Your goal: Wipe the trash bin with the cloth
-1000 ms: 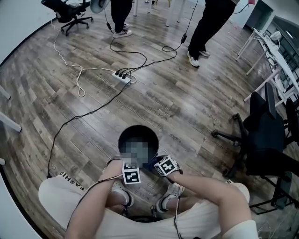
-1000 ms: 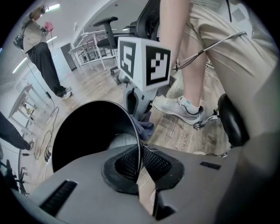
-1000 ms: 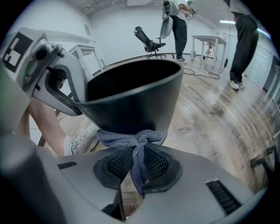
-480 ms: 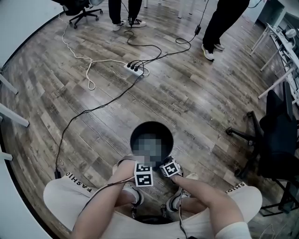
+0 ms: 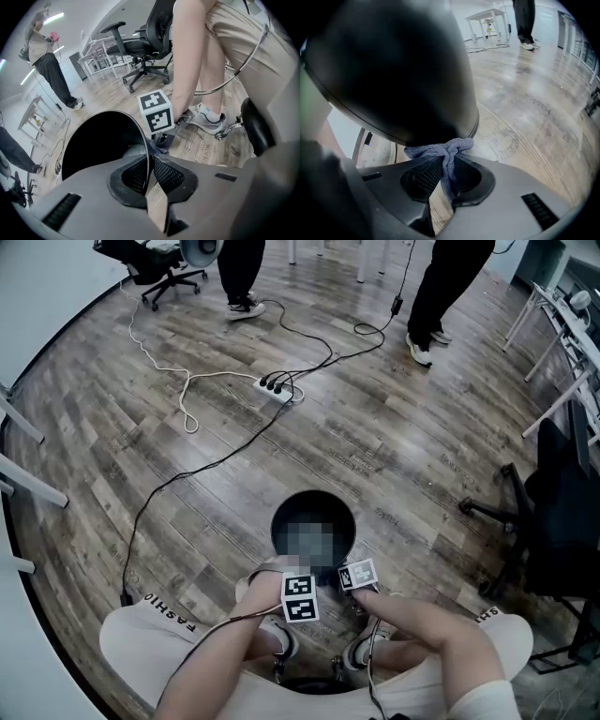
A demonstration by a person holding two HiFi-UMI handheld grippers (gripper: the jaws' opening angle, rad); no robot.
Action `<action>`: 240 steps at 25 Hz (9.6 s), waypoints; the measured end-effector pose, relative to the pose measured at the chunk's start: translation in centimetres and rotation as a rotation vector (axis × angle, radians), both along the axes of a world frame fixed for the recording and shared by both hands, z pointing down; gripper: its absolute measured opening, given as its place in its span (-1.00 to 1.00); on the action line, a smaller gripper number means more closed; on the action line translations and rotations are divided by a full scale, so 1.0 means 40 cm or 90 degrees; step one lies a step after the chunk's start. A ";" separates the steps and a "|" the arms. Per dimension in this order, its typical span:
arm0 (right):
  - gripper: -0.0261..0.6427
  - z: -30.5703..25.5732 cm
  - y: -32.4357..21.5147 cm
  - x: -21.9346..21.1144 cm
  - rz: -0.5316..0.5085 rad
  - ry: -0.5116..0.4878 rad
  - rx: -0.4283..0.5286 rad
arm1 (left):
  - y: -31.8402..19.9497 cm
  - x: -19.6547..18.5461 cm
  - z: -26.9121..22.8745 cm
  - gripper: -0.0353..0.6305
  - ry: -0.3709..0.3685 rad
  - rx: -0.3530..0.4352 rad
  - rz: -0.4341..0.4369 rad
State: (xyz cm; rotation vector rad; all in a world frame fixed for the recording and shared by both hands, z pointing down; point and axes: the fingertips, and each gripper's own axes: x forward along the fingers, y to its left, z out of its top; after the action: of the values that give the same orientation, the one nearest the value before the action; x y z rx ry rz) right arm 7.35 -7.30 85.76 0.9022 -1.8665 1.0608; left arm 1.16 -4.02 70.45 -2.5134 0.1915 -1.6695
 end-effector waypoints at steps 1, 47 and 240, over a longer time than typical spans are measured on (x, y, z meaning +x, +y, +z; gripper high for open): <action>-0.71 -0.029 -0.003 0.007 0.007 -0.003 0.000 | -0.001 0.003 0.002 -0.76 -0.001 0.000 -0.009; -0.71 -0.216 -0.001 -0.021 -0.217 0.023 0.118 | 0.009 0.022 0.004 -0.78 -0.021 -0.033 -0.081; -0.71 -0.342 -0.006 -0.051 -0.259 -0.038 0.119 | -0.008 0.016 0.026 -0.77 -0.068 -0.012 -0.023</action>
State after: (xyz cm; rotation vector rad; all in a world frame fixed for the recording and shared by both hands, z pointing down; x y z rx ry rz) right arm 5.29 -7.52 72.09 0.5583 -2.1107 0.6789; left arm 1.81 -4.33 71.49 -2.4399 0.2138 -1.8220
